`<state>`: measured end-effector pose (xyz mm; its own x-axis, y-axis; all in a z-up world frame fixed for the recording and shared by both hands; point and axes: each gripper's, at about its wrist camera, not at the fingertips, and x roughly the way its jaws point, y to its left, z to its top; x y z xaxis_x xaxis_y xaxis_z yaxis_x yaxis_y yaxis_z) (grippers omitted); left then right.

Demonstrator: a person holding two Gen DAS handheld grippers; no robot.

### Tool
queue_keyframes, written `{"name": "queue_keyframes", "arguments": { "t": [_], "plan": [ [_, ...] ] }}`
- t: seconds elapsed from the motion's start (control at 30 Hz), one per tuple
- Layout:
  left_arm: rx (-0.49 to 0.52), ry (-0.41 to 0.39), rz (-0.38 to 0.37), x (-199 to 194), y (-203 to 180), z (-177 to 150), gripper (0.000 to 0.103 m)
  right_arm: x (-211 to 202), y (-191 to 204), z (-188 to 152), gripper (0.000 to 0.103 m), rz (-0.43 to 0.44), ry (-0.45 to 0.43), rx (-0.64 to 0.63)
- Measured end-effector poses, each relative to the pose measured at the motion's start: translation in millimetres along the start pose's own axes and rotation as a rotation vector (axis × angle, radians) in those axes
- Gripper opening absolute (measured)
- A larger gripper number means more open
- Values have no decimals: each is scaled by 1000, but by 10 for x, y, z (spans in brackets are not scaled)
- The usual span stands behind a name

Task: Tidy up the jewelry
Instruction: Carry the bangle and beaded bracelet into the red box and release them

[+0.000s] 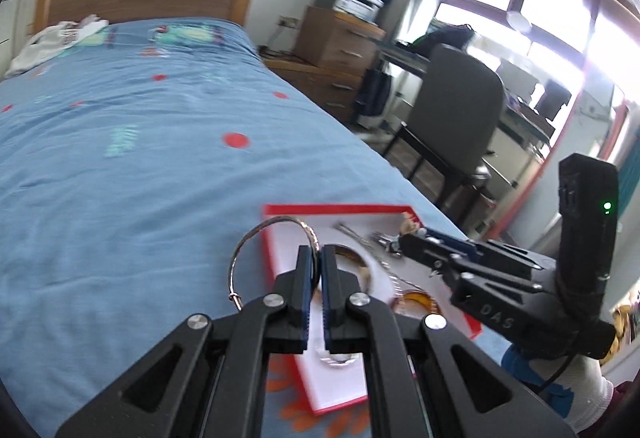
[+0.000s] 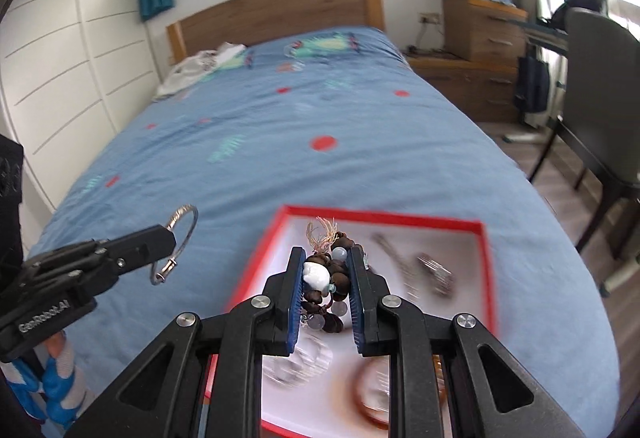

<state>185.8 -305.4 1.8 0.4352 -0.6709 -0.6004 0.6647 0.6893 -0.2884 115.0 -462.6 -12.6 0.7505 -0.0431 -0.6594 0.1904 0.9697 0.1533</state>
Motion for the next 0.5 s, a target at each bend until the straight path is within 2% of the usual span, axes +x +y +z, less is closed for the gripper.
{"name": "queue_keyframes", "arguments": {
  "t": [0.2,0.5],
  "plan": [
    [41,73,-29,422,-346,-139,4,145,-358,-182,21,-34,52,33],
    [55,148,-4,765,-353,-373,4,278,-564,-334,21,-14,72,42]
  ]
}}
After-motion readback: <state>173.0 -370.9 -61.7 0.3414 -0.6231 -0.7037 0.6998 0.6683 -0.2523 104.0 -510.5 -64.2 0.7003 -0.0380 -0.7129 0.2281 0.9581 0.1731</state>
